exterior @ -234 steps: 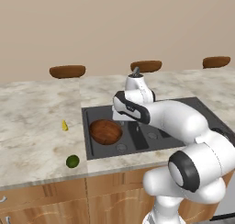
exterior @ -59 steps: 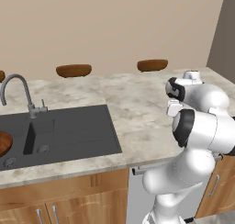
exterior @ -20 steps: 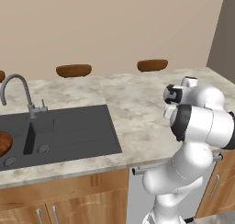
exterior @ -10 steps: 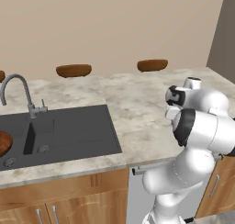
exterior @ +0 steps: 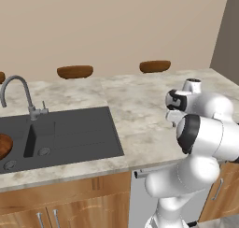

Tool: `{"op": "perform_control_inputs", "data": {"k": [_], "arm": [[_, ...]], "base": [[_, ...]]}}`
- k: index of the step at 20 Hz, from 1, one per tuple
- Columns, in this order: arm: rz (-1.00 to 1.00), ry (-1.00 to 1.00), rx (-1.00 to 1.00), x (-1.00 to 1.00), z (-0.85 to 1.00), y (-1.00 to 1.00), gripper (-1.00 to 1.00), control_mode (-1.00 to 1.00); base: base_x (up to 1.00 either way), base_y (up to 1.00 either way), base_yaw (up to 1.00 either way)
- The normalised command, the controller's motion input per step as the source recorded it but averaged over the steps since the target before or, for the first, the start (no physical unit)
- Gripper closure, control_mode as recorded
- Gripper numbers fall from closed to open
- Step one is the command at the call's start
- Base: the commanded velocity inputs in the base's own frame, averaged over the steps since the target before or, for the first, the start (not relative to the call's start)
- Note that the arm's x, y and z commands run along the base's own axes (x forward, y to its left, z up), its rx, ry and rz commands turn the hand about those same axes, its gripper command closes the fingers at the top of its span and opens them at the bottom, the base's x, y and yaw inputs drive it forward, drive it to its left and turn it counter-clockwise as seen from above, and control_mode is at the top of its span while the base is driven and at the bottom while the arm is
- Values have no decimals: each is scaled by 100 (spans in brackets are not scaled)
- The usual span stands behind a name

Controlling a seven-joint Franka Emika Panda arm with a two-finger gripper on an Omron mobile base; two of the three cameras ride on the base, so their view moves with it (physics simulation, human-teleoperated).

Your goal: Remove the lemon wedge and lime from the sink. Then move the bowl and cup from the counter to the sink for washing.

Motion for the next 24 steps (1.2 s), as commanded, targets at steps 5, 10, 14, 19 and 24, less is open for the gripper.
{"op": "perform_control_inputs", "data": {"k": [5,10,14,19,24], "arm": [[0,0,-2,8,-11,-2,-100,-100],[0,0,-1,10,-20,-8,-100,-100],[0,-2,0,4,-15,-6,-100,-100],[0,-16,0,0,-16,0,-100,-100],[0,-10,0,-2,-15,0,100,-100]], "base": [[0,0,0],[0,0,0],[0,0,0],[0,0,0],[0,0,0]]}}
